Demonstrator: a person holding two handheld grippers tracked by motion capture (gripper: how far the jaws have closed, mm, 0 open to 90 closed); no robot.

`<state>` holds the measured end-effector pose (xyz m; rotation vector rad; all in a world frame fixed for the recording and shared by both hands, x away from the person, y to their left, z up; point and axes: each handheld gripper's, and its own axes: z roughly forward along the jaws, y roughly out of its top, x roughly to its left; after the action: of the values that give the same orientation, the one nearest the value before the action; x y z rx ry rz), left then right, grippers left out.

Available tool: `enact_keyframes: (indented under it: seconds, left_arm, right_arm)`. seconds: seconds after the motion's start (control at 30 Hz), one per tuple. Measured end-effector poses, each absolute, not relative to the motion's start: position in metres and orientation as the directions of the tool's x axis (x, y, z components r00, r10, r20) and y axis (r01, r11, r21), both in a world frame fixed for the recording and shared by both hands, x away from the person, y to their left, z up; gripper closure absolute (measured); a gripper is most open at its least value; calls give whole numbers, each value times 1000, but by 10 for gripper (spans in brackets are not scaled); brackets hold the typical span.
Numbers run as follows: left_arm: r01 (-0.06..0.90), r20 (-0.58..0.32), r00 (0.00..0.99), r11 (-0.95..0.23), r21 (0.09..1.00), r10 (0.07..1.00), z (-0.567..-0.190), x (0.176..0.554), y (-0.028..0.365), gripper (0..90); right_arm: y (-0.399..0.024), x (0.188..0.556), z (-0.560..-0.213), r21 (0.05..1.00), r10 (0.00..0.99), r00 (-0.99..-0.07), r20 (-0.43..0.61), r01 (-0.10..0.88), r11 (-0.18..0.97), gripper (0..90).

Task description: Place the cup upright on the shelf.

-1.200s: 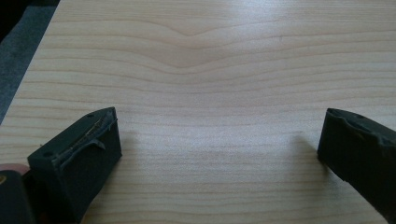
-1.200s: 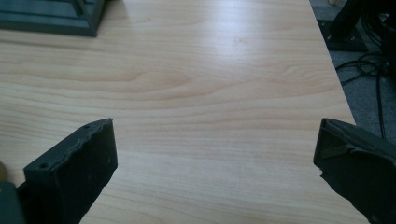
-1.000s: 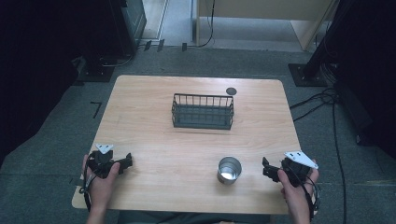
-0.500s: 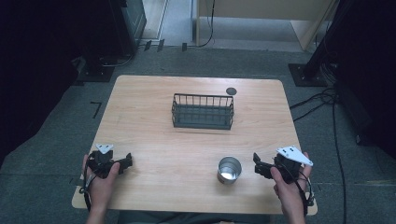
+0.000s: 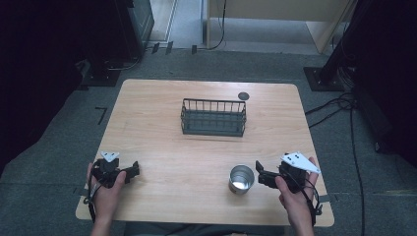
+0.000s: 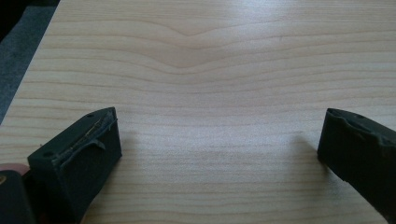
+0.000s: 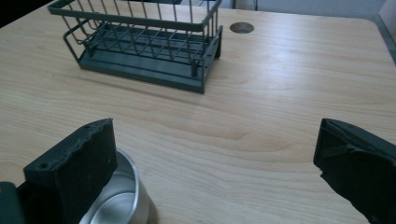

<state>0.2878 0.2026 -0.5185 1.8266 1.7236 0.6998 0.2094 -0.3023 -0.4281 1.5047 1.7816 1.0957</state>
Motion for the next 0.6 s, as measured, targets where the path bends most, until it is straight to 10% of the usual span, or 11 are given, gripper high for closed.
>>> enact_keyframes:
  seconds: [0.6]
  left_arm:
    - [725, 13, 52, -47, 687, 999, -519, 288, 203, 0]
  right_arm:
    - [-264, 208, -435, 843, 932, -343, 119, 531, 88, 0]
